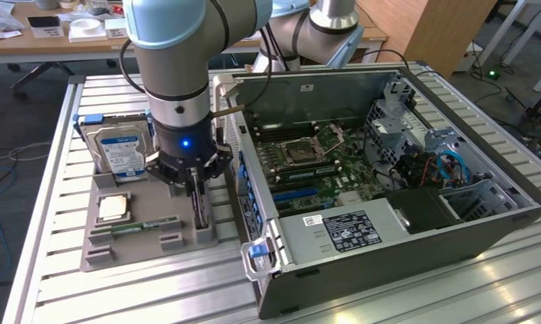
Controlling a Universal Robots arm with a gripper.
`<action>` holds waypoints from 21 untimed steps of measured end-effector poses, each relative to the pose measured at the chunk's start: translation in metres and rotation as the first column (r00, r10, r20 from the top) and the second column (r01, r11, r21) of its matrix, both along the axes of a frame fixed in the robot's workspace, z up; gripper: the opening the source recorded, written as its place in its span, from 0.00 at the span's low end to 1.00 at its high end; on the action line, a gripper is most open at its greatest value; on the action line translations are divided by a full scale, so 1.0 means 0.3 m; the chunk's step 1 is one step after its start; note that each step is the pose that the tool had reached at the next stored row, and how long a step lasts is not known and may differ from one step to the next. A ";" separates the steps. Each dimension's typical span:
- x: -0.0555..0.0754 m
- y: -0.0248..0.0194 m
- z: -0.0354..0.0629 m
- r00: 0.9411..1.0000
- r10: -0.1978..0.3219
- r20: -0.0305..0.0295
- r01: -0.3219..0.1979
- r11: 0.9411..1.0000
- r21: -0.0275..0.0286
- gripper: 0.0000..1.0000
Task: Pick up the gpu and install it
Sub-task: 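Pick up the gpu and move the gpu toward the slot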
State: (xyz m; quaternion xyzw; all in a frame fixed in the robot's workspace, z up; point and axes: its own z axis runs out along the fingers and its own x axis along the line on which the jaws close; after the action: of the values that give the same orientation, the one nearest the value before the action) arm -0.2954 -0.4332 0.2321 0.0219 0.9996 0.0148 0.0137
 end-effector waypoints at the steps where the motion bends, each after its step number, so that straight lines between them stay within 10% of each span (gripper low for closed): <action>1: 0.000 0.000 0.000 1.000 0.000 0.000 0.000 1.000 0.000 0.29; 21: 0.000 0.000 0.006 1.000 0.000 0.000 0.000 1.000 0.000 0.26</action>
State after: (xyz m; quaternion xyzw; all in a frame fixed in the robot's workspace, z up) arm -0.2954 -0.4332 0.2340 0.0219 0.9996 0.0148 0.0137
